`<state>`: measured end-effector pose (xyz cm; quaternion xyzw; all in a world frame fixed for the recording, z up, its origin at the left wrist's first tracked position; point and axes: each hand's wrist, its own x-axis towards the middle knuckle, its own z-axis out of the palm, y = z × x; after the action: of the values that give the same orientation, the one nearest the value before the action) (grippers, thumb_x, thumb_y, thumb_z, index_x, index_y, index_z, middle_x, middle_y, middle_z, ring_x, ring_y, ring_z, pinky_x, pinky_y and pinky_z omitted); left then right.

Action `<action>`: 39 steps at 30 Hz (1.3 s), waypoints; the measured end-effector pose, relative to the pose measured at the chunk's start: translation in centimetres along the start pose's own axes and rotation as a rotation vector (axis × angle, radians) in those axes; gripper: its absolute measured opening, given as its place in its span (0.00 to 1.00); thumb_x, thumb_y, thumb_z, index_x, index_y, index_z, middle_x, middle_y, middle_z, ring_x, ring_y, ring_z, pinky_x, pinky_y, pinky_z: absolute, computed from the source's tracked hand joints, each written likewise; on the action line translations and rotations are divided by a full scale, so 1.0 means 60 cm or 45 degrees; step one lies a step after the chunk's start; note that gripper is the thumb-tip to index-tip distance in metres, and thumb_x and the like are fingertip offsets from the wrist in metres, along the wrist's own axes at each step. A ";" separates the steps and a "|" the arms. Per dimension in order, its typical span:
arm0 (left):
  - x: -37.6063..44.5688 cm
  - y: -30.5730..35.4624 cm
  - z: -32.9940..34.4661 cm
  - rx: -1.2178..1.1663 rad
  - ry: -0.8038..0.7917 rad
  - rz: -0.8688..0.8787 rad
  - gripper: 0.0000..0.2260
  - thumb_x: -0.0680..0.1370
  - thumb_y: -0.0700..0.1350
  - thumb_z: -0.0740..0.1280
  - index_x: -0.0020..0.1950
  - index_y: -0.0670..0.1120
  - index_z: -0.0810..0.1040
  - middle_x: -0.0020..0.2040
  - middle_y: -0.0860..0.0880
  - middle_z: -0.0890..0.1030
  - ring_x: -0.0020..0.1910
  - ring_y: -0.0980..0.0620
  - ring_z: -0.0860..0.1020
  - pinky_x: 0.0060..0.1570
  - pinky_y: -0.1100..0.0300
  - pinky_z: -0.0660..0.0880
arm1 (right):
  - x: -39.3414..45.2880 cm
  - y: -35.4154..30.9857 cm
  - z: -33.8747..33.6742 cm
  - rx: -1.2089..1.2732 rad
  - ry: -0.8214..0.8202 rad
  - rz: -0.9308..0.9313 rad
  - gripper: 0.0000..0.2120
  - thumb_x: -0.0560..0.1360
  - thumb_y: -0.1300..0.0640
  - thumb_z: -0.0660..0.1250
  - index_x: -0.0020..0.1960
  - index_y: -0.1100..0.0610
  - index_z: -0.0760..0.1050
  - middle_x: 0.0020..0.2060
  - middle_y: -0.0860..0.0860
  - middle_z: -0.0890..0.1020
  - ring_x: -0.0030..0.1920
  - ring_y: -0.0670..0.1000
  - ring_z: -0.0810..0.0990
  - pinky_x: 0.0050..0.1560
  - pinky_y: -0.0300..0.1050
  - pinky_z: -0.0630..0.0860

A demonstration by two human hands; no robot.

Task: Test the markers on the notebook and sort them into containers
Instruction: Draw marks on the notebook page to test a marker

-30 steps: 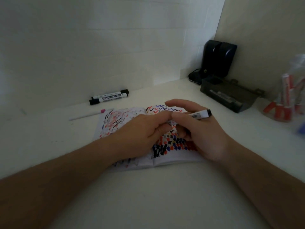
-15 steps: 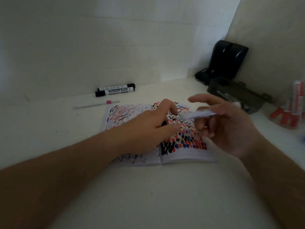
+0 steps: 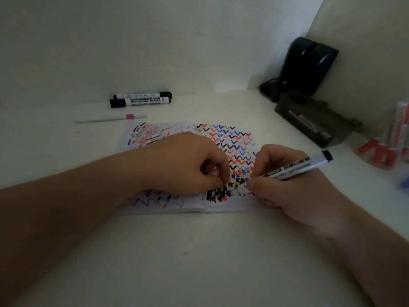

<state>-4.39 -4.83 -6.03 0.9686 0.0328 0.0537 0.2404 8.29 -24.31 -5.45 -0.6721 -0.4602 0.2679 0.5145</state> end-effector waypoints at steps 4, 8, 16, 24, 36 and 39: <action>0.003 -0.003 0.002 0.007 0.010 0.010 0.05 0.75 0.56 0.71 0.50 0.63 0.83 0.41 0.56 0.81 0.41 0.60 0.79 0.45 0.57 0.78 | 0.003 0.000 0.007 -0.111 0.080 -0.024 0.09 0.67 0.60 0.74 0.34 0.60 0.75 0.28 0.60 0.77 0.27 0.52 0.73 0.28 0.46 0.69; 0.004 -0.002 0.002 0.033 0.011 0.003 0.07 0.74 0.58 0.69 0.51 0.64 0.82 0.42 0.57 0.81 0.41 0.59 0.79 0.44 0.58 0.78 | 0.007 0.011 0.008 -0.004 0.140 0.066 0.13 0.70 0.64 0.75 0.34 0.64 0.71 0.28 0.63 0.78 0.26 0.54 0.75 0.27 0.43 0.72; 0.003 0.002 0.008 0.113 0.046 0.003 0.12 0.72 0.63 0.66 0.52 0.64 0.81 0.42 0.58 0.81 0.41 0.61 0.78 0.45 0.57 0.78 | 0.011 0.010 0.013 0.009 0.166 0.104 0.12 0.70 0.67 0.73 0.33 0.66 0.71 0.27 0.65 0.78 0.24 0.55 0.76 0.25 0.42 0.72; 0.003 0.005 0.008 0.127 0.045 -0.004 0.12 0.71 0.63 0.64 0.51 0.64 0.81 0.41 0.58 0.81 0.41 0.61 0.78 0.45 0.57 0.78 | 0.008 0.009 0.013 -0.046 0.193 0.129 0.11 0.72 0.71 0.69 0.34 0.68 0.69 0.27 0.66 0.77 0.25 0.56 0.74 0.25 0.44 0.72; 0.002 0.007 0.007 0.137 0.036 -0.011 0.12 0.71 0.63 0.65 0.51 0.63 0.82 0.41 0.58 0.80 0.41 0.60 0.78 0.45 0.56 0.78 | 0.009 0.017 0.011 -0.090 0.187 0.075 0.13 0.72 0.68 0.72 0.34 0.67 0.70 0.27 0.64 0.78 0.25 0.56 0.75 0.25 0.44 0.73; 0.001 0.007 0.007 0.139 0.029 -0.021 0.12 0.71 0.63 0.65 0.52 0.63 0.81 0.41 0.58 0.80 0.42 0.60 0.78 0.45 0.56 0.78 | 0.010 0.021 0.010 -0.089 0.162 0.077 0.13 0.72 0.69 0.72 0.34 0.67 0.70 0.28 0.65 0.77 0.27 0.57 0.76 0.30 0.50 0.73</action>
<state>-4.24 -5.39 -6.20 0.9793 0.0463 0.0609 0.1874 8.48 -23.57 -6.74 -0.7190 -0.4150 0.2237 0.5106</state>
